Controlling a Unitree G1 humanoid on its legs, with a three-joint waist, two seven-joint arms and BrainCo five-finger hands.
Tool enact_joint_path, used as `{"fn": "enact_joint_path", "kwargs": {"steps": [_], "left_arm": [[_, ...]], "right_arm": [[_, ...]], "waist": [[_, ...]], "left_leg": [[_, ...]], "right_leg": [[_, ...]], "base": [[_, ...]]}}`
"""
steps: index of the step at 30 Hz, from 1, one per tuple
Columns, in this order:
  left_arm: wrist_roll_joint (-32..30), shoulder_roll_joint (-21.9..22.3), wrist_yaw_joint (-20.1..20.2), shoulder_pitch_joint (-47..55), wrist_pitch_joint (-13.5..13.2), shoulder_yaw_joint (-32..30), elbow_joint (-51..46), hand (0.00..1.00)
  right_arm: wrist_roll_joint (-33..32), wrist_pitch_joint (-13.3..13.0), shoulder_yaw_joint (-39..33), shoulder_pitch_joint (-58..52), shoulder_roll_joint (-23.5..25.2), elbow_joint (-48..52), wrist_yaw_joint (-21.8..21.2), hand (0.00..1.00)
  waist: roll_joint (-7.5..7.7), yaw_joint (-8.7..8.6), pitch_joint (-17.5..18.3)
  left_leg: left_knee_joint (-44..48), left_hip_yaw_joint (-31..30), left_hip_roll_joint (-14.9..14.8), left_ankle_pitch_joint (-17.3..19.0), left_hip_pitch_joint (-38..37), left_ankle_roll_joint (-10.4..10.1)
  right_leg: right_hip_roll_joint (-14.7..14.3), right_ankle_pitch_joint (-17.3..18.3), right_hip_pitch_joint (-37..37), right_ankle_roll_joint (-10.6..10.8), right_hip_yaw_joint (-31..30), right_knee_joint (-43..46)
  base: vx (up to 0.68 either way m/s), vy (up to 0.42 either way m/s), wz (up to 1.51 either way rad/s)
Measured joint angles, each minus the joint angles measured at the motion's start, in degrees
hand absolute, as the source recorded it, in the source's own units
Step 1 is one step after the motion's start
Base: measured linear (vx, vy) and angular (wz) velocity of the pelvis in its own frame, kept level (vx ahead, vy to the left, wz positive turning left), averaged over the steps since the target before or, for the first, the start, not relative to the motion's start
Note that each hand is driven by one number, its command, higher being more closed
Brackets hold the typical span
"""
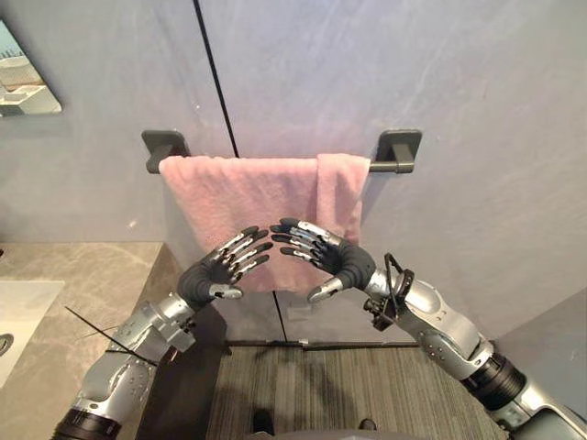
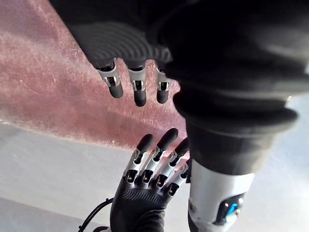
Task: Organize washtable
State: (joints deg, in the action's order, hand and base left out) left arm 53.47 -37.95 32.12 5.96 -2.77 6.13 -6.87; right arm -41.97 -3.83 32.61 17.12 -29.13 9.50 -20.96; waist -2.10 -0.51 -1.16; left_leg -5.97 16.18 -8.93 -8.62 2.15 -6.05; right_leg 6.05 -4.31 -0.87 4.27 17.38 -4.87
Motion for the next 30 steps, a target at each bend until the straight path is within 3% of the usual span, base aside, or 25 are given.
{"fn": "enact_joint_path", "kwargs": {"steps": [8,20,30], "left_arm": [[-2.7,3.0,-2.4,-1.0,-0.3,-3.0,4.1,0.0],[-7.1,8.3,-5.0,-0.4,-0.4,-11.0,12.3,0.0],[-10.5,8.7,-4.9,1.1,-0.8,-12.6,19.2,0.0]], "right_arm": [[4.8,0.0,-2.0,0.1,1.9,-5.2,2.3,0.0],[9.4,0.1,-19.2,-9.4,4.2,-11.2,7.2,0.0],[9.4,0.3,-28.7,-14.2,4.2,-13.3,7.2,0.0]], "waist": [[0.13,-0.12,0.1],[0.05,-0.2,0.1],[0.11,-0.29,0.2]], "left_leg": [[0.0,-0.4,0.0,-0.3,0.1,0.3],[0.0,-0.6,0.0,-0.3,0.1,0.4],[0.0,0.0,-0.2,0.0,0.1,0.0]], "right_leg": [[0.0,-0.2,0.1,-0.2,0.2,0.8],[0.1,0.4,0.2,-0.3,0.4,0.8],[0.1,-0.5,-0.1,-0.3,-0.1,-0.6]], "base": [[0.03,-0.006,0.01],[0.0,0.0,0.0],[0.0,-0.001,-0.01]]}}
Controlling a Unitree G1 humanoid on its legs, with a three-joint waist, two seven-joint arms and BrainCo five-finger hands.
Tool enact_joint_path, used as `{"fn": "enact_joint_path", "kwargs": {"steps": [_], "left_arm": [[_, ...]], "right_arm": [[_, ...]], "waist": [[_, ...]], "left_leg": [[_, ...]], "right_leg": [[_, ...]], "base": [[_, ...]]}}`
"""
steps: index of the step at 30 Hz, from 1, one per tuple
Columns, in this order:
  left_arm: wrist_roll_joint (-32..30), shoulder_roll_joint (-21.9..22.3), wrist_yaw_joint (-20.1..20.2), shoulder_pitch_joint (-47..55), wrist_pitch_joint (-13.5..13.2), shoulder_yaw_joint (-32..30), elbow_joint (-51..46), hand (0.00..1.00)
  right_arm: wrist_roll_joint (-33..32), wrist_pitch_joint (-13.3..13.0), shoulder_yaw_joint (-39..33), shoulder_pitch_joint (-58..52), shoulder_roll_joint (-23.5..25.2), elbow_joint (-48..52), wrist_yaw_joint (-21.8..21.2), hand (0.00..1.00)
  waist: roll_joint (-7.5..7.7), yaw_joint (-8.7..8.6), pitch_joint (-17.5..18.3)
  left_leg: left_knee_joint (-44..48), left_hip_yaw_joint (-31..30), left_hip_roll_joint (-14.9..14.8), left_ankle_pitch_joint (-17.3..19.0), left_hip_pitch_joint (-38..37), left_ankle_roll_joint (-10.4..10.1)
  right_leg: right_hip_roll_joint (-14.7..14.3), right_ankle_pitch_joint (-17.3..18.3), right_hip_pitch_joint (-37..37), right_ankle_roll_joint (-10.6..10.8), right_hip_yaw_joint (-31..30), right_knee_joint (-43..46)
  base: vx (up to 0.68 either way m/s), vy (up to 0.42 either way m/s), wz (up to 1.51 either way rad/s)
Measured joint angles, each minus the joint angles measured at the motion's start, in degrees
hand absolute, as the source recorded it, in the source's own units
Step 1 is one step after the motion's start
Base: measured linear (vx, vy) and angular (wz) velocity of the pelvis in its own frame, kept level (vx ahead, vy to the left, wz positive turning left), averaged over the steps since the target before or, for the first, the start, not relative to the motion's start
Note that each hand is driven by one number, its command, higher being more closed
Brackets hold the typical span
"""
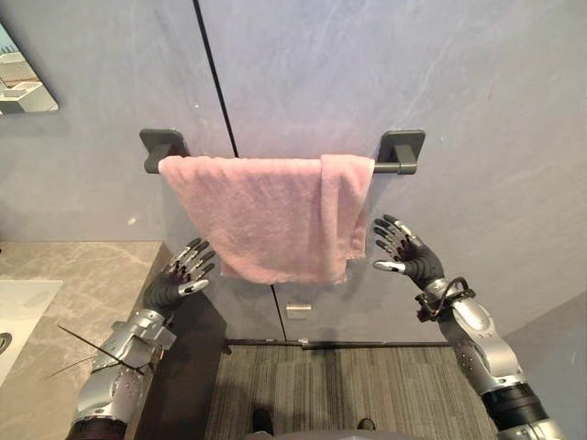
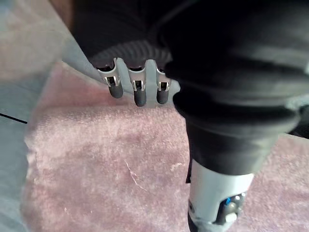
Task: Organize washtable
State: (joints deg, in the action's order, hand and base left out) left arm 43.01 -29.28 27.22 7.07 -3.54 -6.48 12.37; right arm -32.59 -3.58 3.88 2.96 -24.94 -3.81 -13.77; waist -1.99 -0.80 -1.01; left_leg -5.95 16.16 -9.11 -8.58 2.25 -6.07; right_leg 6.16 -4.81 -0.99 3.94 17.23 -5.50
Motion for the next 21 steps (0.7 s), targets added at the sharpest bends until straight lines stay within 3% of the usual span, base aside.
{"fn": "enact_joint_path", "kwargs": {"steps": [5,8,10,13,21], "left_arm": [[-0.4,4.2,-1.3,1.0,-0.2,-9.5,2.8,0.0],[0.4,9.3,-3.9,1.1,-1.6,-18.3,2.6,0.0],[1.4,10.7,-5.6,2.3,-2.2,-21.0,1.5,0.0],[1.5,12.8,-7.5,3.5,-3.3,-23.0,-1.1,0.0],[1.3,18.6,-8.6,5.3,-4.1,-22.6,-3.5,0.0]], "right_arm": [[0.0,0.0,-12.5,-3.5,3.2,-2.0,1.7,0.0],[-0.7,-1.1,-22.6,-4.7,7.1,-2.3,5.8,0.0],[-1.3,-2.0,-25.5,-5.5,8.3,-2.2,7.6,0.0],[-1.4,-2.8,-26.8,-6.5,9.6,-1.5,9.1,0.0],[-1.7,-2.9,-26.8,-8.4,14.7,0.8,9.0,0.0]], "waist": [[0.06,0.0,0.0],[0.05,-0.14,0.0],[0.03,-0.54,0.0],[-0.05,-1.5,0.0],[-0.36,-1.59,-0.2]], "left_leg": [[0.0,-0.1,0.0,-0.1,-0.4,0.1],[0.0,-0.1,0.1,-0.1,-0.7,0.1],[0.0,-0.1,0.1,0.2,-1.1,-0.2],[0.0,-0.2,0.1,0.2,-1.3,-0.3],[0.0,-0.4,0.1,0.3,-1.3,-0.4]], "right_leg": [[-0.1,0.0,-0.8,0.0,0.1,-0.1],[-0.1,0.1,-0.9,0.1,0.2,-0.1],[-0.1,0.5,-1.2,0.2,0.3,-0.1],[-0.1,0.7,-1.5,0.2,0.8,-0.2],[0.0,0.7,-1.7,0.2,1.2,-0.3]], "base": [[0.04,-0.012,0.01],[0.0,0.0,0.0],[0.0,0.0,0.0],[0.0,0.0,0.0],[0.0,0.0,0.01]]}}
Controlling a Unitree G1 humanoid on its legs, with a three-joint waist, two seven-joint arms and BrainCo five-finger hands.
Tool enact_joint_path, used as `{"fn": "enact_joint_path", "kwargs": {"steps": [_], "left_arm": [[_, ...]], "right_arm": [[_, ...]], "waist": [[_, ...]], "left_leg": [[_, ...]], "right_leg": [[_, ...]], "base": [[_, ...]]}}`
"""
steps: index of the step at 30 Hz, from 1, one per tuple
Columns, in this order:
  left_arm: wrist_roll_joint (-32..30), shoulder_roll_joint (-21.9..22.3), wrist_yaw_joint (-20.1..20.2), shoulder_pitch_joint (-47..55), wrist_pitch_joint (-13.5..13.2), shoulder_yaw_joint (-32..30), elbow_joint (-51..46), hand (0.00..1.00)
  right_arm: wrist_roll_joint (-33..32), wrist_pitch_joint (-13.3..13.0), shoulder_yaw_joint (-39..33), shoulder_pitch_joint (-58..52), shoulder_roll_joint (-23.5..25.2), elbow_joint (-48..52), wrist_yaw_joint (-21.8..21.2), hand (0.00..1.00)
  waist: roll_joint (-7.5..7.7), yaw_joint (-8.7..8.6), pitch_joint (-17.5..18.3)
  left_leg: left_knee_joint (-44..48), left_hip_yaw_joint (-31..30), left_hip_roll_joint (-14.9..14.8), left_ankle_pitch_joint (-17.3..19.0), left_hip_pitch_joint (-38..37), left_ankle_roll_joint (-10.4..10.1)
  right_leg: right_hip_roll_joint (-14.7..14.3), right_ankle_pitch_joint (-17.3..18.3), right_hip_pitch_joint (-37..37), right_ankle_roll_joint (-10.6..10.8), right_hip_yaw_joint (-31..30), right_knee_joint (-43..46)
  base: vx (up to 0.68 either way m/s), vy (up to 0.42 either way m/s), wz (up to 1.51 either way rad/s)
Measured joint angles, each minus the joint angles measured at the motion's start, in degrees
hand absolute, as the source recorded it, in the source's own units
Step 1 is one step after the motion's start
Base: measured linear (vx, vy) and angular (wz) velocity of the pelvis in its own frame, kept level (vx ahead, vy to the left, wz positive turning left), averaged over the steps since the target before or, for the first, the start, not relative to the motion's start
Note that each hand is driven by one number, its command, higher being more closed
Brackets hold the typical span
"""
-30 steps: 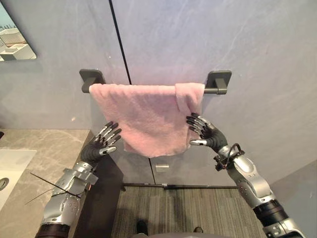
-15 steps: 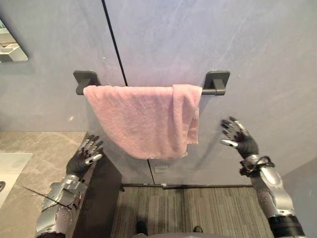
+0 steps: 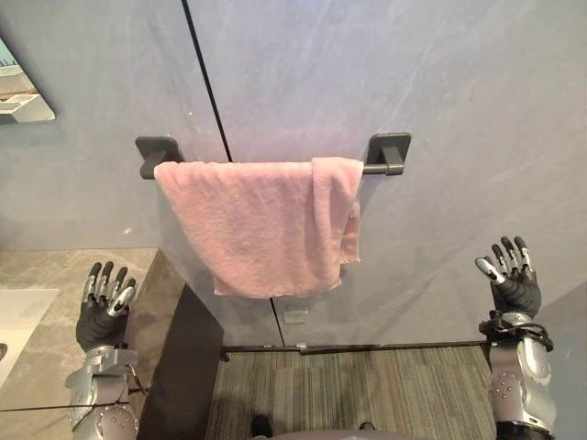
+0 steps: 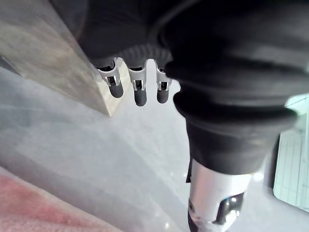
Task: Organize washtable
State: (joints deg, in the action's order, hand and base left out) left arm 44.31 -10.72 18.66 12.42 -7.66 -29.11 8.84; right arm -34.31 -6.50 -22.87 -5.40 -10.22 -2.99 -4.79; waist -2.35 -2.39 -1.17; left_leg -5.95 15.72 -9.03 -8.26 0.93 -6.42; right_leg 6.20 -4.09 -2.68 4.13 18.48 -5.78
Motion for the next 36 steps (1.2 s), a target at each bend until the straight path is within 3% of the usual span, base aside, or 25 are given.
{"fn": "enact_joint_path", "kwargs": {"steps": [10,17,20,22,24,28,36], "left_arm": [[-2.8,8.5,-1.6,2.4,0.0,10.1,3.8,0.0],[-3.4,13.9,-6.0,4.4,-0.6,15.7,14.8,0.0],[-4.3,14.2,-10.2,4.3,-1.6,15.9,24.4,0.0],[-11.0,14.1,-15.0,4.1,-1.8,15.2,34.2,0.0],[-14.1,14.1,-17.2,3.7,-1.8,14.3,41.6,0.0],[-20.5,12.7,-21.1,2.2,-1.5,7.5,52.0,0.0],[-24.8,11.0,-21.3,1.5,-0.4,8.9,53.7,0.0]], "right_arm": [[0.1,-0.1,3.8,-3.4,7.3,-2.4,0.6,0.0],[4.9,-2.1,7.2,-7.7,11.4,-19.1,5.6,0.0],[7.5,-1.9,7.1,-8.8,12.5,-28.8,8.4,0.0],[10.3,-1.6,6.5,-9.5,12.6,-37.7,10.3,0.0],[11.7,-0.9,4.6,-9.7,12.8,-43.6,11.1,0.0],[15.2,1.1,0.4,-9.5,10.4,-54.1,11.4,0.0],[17.0,3.2,2.5,-7.5,8.5,-57.1,10.3,0.0]], "waist": [[-0.55,-0.01,-0.3],[-0.09,0.22,-1.3],[0.18,0.34,-1.5],[0.21,0.47,-1.6],[0.4,0.67,-1.6],[0.97,1.47,-1.6],[1.46,1.64,-1.9]], "left_leg": [[0.0,0.0,0.1,-0.1,-0.1,0.0],[0.0,1.1,0.0,1.6,-3.4,0.0],[0.0,1.6,0.0,2.1,-4.3,-0.1],[0.0,1.7,0.1,2.5,-4.6,0.1],[0.0,1.7,0.2,2.9,-5.0,-0.2],[0.0,1.4,0.3,2.9,-5.5,-0.3],[0.0,-0.8,0.7,3.0,-5.6,-0.4]], "right_leg": [[0.0,0.1,0.0,0.2,0.1,0.0],[-0.1,1.2,-3.5,0.5,0.2,0.0],[0.0,1.7,-4.3,0.7,0.2,0.0],[0.0,2.2,-4.6,0.9,0.2,0.1],[0.0,2.5,-5.0,0.9,0.2,0.2],[0.0,2.8,-5.7,1.1,0.5,0.2],[0.2,3.9,-6.8,1.2,1.9,0.8]], "base": [[0.01,-0.003,0.0],[0.02,-0.007,0.01],[0.04,-0.01,-0.02],[0.07,-0.013,-0.02],[0.08,-0.011,0.01],[0.08,-0.012,0.04],[0.04,-0.006,0.12]]}}
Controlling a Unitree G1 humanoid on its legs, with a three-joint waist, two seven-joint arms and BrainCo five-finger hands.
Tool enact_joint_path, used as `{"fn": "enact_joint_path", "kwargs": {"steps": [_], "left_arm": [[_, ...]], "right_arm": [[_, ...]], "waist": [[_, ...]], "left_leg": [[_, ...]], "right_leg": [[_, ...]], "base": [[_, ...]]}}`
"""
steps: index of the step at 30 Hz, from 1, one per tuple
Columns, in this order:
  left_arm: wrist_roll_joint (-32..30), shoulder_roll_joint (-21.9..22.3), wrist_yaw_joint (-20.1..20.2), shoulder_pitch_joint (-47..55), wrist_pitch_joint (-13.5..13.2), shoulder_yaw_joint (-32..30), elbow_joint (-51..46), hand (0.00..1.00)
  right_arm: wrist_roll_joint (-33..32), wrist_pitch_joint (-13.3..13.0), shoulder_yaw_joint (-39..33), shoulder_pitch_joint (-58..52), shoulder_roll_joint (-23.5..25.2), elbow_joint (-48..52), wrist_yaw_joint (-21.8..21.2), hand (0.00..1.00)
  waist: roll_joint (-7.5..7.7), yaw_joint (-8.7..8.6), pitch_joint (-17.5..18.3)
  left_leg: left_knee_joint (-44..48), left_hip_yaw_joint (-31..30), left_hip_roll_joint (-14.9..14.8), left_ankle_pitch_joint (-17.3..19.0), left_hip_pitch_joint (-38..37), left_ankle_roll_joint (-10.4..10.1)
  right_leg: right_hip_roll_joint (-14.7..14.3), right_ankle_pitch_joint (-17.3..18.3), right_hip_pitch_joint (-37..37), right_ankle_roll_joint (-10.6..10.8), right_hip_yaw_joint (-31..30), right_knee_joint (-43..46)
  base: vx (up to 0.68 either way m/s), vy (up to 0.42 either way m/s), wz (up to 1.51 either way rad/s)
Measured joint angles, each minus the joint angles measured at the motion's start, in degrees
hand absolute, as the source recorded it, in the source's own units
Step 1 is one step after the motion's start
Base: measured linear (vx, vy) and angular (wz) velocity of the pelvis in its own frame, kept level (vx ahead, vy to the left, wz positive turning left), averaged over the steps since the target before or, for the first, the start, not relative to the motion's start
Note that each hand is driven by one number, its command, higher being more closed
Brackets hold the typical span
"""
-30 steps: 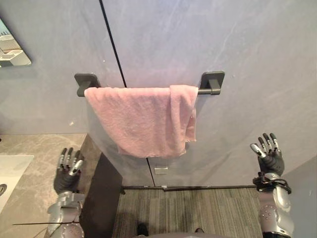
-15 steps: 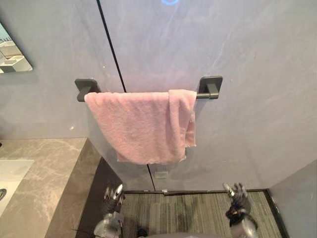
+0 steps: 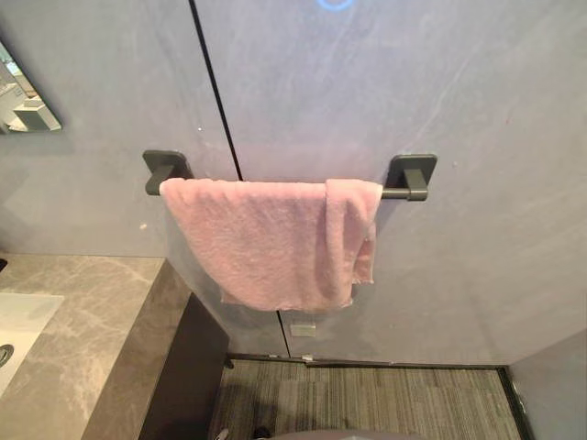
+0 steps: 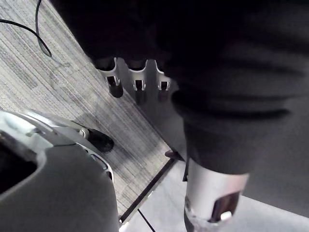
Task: Organize washtable
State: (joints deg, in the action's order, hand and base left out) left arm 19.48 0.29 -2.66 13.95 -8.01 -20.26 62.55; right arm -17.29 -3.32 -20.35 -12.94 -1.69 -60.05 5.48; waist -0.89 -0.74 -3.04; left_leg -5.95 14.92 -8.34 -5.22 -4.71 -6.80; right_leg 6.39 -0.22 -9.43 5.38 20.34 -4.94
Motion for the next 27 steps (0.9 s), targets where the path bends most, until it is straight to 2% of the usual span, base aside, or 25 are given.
{"fn": "enact_joint_path", "kwargs": {"steps": [1,2,5,6,7,8,9,13,15,17,18,19,21,22,23,24,25,26,27], "left_arm": [[0.0,0.0,0.0,0.0,0.0,0.0,0.0,0.0],[-0.1,-1.1,0.0,-0.4,0.1,2.6,-0.1,0.0],[-1.7,-2.5,-0.2,-1.2,0.0,6.6,-0.2,0.0],[-2.6,-3.5,-0.2,-2.3,0.0,8.9,-0.4,0.0],[-2.9,-4.2,-0.2,-3.3,0.0,10.1,-1.3,0.0],[-3.2,-4.8,-0.2,-3.9,-0.1,10.7,-1.6,0.0],[-3.7,-5.2,-0.1,-4.4,-0.1,10.7,-3.0,0.0],[-4.2,-5.1,0.0,-4.6,-0.3,10.7,-5.2,0.0],[-3.6,-5.1,0.0,-5.1,-0.4,10.7,-5.3,0.0],[-2.9,-5.0,0.0,-5.5,-0.7,10.6,-5.2,0.0],[-2.1,-4.6,-0.1,-6.1,-0.6,10.6,-4.9,0.0],[-0.4,-4.3,-0.2,-6.0,-0.7,10.4,-5.1,0.0],[1.9,-3.6,-0.2,-5.9,-0.8,8.6,-5.9,0.0],[2.7,-3.3,-0.2,-5.8,-0.8,8.0,-6.0,0.0],[4.7,-2.9,-0.1,-5.0,-0.9,5.9,-6.4,0.0],[5.9,-2.6,0.0,-4.7,-1.0,4.5,-6.7,0.0],[6.8,-2.3,0.0,-4.5,-1.0,3.8,-6.9,0.0],[8.6,-1.5,0.1,-4.0,-1.1,1.5,-6.6,0.0],[9.2,-1.4,0.1,-3.8,-1.1,0.6,-6.2,0.0]], "right_arm": [[0.0,0.0,0.0,0.0,0.0,0.0,0.0,0.0],[0.0,0.1,1.3,0.3,-0.6,-0.4,-0.4,0.0],[-0.1,0.1,2.5,1.3,-1.1,-0.3,-0.4,0.0],[-0.4,0.0,2.4,1.7,-1.4,0.8,-0.4,0.0],[-0.5,0.0,2.5,2.0,-1.1,0.9,-0.4,0.0],[-0.6,0.0,2.6,1.9,-0.5,0.9,-0.4,0.0],[-0.7,-0.1,2.9,1.9,0.2,0.8,-0.5,0.0],[-0.1,-0.1,3.2,1.7,1.2,0.8,-0.7,0.0],[0.1,0.0,3.9,2.2,1.4,0.8,-0.8,0.0],[0.5,-0.2,5.7,3.0,1.0,0.9,-0.9,0.0],[0.6,-0.2,5.7,3.5,0.2,0.8,-0.9,0.0],[1.0,-0.2,5.8,3.7,-0.3,0.8,-0.7,0.0],[1.5,-0.4,6.7,3.7,-1.0,0.9,-0.6,0.0],[1.6,-0.6,7.3,3.7,-1.1,0.9,-0.5,0.0],[1.8,-0.8,7.4,3.7,-1.1,1.1,-0.4,0.0],[2.2,-0.9,7.3,3.7,-0.9,1.1,-0.3,0.0],[2.3,-0.8,7.3,3.7,-1.0,1.0,-0.3,0.0],[2.7,-0.8,6.7,4.2,-1.3,0.7,-0.2,0.0],[2.8,-0.7,6.6,4.5,-1.3,0.6,-0.2,0.0]], "waist": [[0.0,0.0,0.0],[0.16,0.04,-0.1],[0.06,-0.19,-0.8],[-0.05,-0.61,-1.3],[0.64,-1.07,-2.0],[1.03,-1.52,-2.3],[2.39,-1.62,-3.2],[4.05,-1.35,-3.2],[4.84,-0.01,-2.9],[5.07,0.58,-3.0],[4.2,0.12,-3.8],[3.32,0.57,-4.9],[2.55,1.74,-5.9],[2.41,1.86,-6.2],[2.17,1.79,-7.0],[2.71,1.77,-7.3],[3.39,1.93,-7.5],[2.2,1.75,-8.6],[2.66,1.88,-8.6]], "left_leg": [[0.0,0.0,0.0,0.0,0.0,0.0],[0.0,-0.6,0.1,0.0,0.1,0.0],[0.0,-1.8,0.3,0.1,1.2,0.1],[0.0,-4.0,0.3,0.6,2.7,0.3],[0.0,-6.6,0.6,0.6,3.6,0.3],[0.0,-8.5,1.0,0.6,4.0,0.3],[0.0,-11.3,1.6,0.6,4.5,0.3],[0.0,-18.7,2.6,0.3,7.3,-0.2],[0.0,-20.1,3.6,0.1,8.8,-0.5],[0.1,-22.9,4.4,-4.0,10.7,-1.2],[0.4,-24.9,3.7,-5.8,11.1,-1.3],[0.4,-27.0,3.1,-7.1,11.4,-1.3],[0.4,-28.7,2.2,-7.9,11.5,-1.4],[0.4,-28.2,1.6,-8.0,11.6,-0.9],[0.4,-22.4,-0.3,-7.2,12.0,1.9],[0.5,-17.9,-1.3,-5.6,12.0,4.1],[0.5,-15.8,-1.9,-5.3,12.0,4.5],[3.7,-9.8,-3.3,-2.5,13.8,7.3],[5.5,-8.1,-3.7,-0.4,14.9,7.2]], "right_leg": [[0.0,0.0,0.0,0.0,0.0,0.0],[0.1,0.3,0.3,0.1,0.0,0.6],[1.0,2.8,2.5,0.7,-0.5,5.9],[1.5,5.1,6.2,0.5,-6.4,13.6],[1.7,6.4,8.5,0.3,-12.1,18.7],[1.8,7.5,9.0,0.6,-14.1,21.1],[2.0,9.1,9.2,0.8,-16.1,24.0],[1.1,11.9,8.7,0.4,-19.8,27.4],[2.1,14.8,8.1,0.9,-19.6,26.1],[2.6,19.2,6.5,1.2,-17.4,23.0],[1.4,19.4,5.4,1.1,-15.3,23.1],[0.2,20.0,4.2,0.1,-13.1,23.2],[-1.5,20.2,2.7,-0.7,-10.6,23.0],[-1.8,20.2,2.0,-1.2,-9.6,22.7],[-2.8,20.1,0.0,-1.8,-6.6,21.6],[-3.0,19.9,-1.1,-2.1,-4.6,20.8],[-3.3,19.8,-1.8,-2.3,-3.8,20.6],[-4.4,19.1,-3.6,-3.5,-1.0,19.3],[-4.1,18.8,-3.8,-4.0,-0.6,18.6]], "base": [[0.0,-0.004,0.04],[-0.01,-0.001,0.04],[-0.03,0.013,0.18],[-0.03,0.066,0.72],[-0.02,0.076,1.02],[-0.01,0.042,1.18],[0.0,-0.04,1.25],[0.0,-0.113,1.1],[-0.03,-0.151,0.64],[-0.06,-0.185,0.78],[-0.1,-0.221,1.2],[-0.09,-0.184,1.11],[-0.12,-0.173,0.71],[-0.16,-0.18,0.84],[-0.14,-0.158,1.03],[-0.11,-0.15,1.08],[-0.05,-0.136,1.27],[-0.02,-0.095,1.02],[-0.02,-0.066,0.97]]}}
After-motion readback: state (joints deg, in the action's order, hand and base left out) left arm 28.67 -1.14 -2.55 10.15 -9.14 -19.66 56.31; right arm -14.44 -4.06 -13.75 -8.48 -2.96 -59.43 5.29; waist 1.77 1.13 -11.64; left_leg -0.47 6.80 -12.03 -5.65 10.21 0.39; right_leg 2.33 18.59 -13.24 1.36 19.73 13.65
